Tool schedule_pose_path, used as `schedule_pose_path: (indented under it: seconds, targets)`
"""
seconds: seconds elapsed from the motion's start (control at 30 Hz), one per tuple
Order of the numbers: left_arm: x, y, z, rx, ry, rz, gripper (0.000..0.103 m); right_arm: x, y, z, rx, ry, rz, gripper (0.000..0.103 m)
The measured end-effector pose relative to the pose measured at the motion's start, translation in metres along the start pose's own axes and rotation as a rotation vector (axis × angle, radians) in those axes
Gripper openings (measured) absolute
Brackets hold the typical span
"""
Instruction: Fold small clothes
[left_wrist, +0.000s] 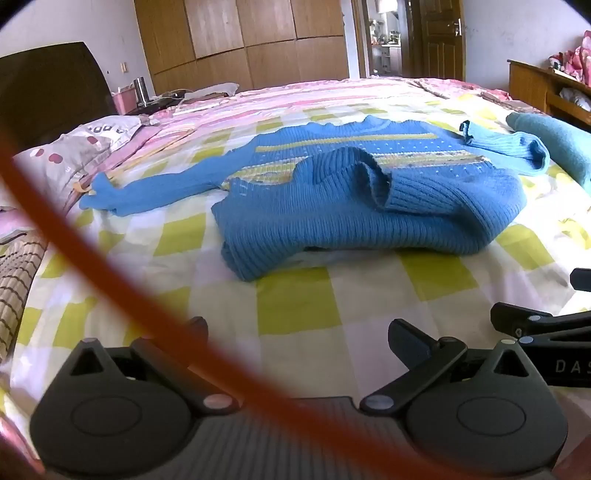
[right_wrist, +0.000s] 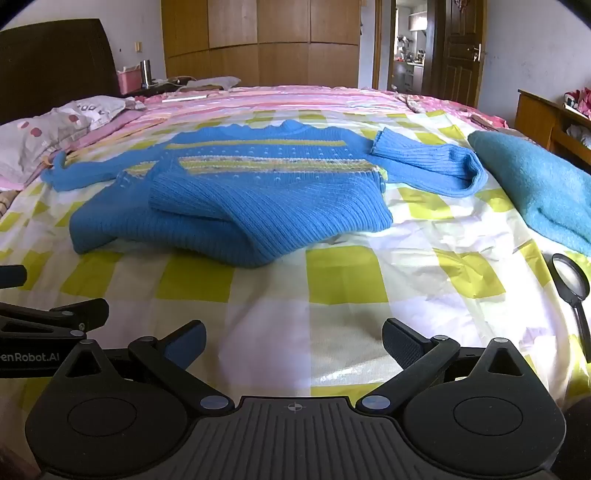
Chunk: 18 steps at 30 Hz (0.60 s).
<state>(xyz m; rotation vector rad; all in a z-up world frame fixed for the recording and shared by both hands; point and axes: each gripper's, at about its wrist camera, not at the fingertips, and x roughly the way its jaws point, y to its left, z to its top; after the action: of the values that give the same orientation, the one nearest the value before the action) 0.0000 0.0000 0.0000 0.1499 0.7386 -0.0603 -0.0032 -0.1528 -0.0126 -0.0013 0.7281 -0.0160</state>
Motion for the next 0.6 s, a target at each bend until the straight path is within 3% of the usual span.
schedule_pose_path:
  seconds: [0.6]
  targets:
    - [0.0037, -0.0005, -0.0018, -0.008, 0.011, -0.02, 0.103, 0.0004, -0.0016, -0.0005, 0.002, 0.006, 0.002, 0.101]
